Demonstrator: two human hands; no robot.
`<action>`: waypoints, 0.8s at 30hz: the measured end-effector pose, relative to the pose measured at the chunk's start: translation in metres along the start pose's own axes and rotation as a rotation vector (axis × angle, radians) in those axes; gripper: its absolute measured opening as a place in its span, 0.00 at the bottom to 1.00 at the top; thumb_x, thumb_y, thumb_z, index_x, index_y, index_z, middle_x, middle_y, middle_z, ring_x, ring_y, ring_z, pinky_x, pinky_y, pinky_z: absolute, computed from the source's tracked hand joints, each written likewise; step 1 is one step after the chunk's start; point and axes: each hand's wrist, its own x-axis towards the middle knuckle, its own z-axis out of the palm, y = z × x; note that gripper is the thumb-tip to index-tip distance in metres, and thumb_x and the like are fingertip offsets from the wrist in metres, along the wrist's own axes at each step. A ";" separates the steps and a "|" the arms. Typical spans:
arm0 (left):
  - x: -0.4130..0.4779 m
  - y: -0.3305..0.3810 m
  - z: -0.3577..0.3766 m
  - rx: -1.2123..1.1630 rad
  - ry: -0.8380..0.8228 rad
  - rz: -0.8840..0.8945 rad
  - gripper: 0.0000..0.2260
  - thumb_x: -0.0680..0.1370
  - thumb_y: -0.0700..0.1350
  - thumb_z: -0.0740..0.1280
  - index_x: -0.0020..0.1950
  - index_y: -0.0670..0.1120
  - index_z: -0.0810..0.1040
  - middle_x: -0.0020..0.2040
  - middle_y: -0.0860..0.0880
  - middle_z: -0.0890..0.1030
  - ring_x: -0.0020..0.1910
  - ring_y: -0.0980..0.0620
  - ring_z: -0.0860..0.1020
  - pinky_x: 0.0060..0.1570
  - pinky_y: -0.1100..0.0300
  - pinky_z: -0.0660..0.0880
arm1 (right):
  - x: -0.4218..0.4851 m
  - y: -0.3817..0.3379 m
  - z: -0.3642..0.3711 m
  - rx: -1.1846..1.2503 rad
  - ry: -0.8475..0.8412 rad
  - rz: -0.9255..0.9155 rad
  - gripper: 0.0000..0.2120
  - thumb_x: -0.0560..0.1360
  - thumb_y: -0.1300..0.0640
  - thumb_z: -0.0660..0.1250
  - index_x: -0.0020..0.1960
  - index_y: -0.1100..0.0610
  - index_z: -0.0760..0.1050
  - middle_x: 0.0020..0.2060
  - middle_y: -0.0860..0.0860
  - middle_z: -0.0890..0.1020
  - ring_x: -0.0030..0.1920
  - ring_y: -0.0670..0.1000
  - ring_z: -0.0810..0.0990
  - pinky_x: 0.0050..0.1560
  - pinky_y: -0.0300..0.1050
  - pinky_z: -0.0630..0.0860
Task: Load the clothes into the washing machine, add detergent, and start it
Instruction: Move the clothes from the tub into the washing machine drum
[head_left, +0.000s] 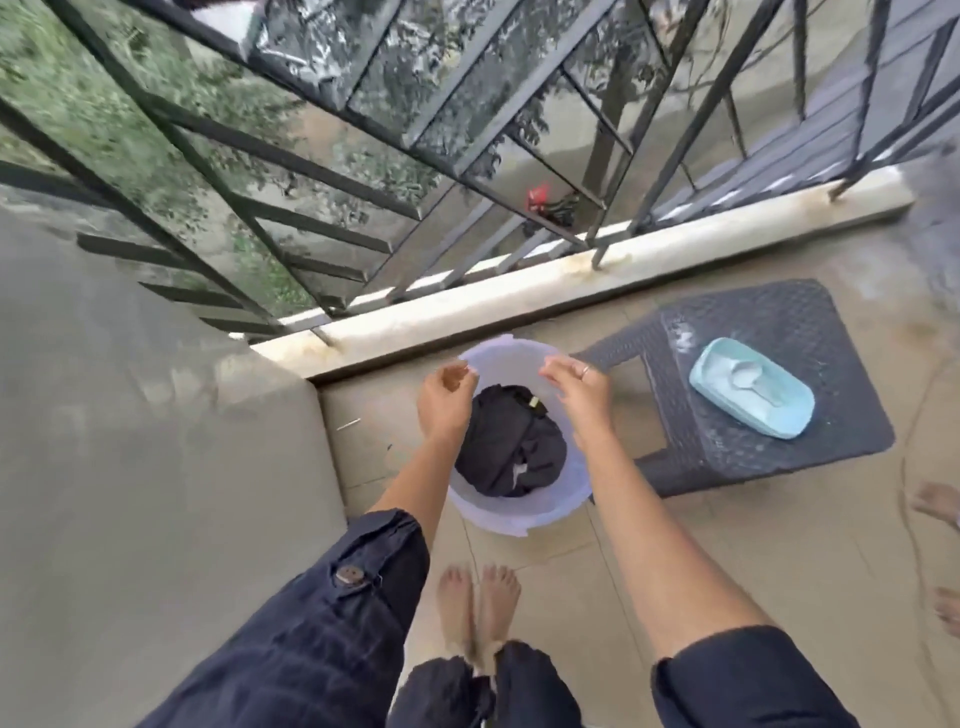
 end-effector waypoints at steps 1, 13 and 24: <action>0.010 -0.011 0.009 -0.012 -0.005 -0.006 0.13 0.77 0.48 0.66 0.59 0.45 0.77 0.53 0.49 0.81 0.56 0.50 0.78 0.53 0.61 0.69 | 0.011 0.012 0.000 0.003 0.010 0.010 0.07 0.73 0.57 0.69 0.37 0.49 0.80 0.43 0.49 0.83 0.49 0.50 0.81 0.51 0.44 0.75; 0.168 -0.194 0.130 0.034 -0.011 -0.200 0.25 0.79 0.48 0.62 0.75 0.48 0.61 0.73 0.47 0.67 0.71 0.45 0.67 0.71 0.50 0.62 | 0.169 0.228 0.035 -0.041 0.112 0.253 0.26 0.74 0.54 0.68 0.69 0.60 0.67 0.67 0.60 0.71 0.67 0.57 0.71 0.66 0.49 0.67; 0.232 -0.305 0.189 0.039 -0.166 -0.562 0.38 0.78 0.57 0.62 0.78 0.51 0.41 0.78 0.45 0.54 0.75 0.39 0.57 0.74 0.45 0.56 | 0.248 0.346 0.065 -0.026 -0.052 0.567 0.58 0.64 0.39 0.74 0.76 0.48 0.35 0.77 0.51 0.52 0.75 0.56 0.57 0.73 0.57 0.59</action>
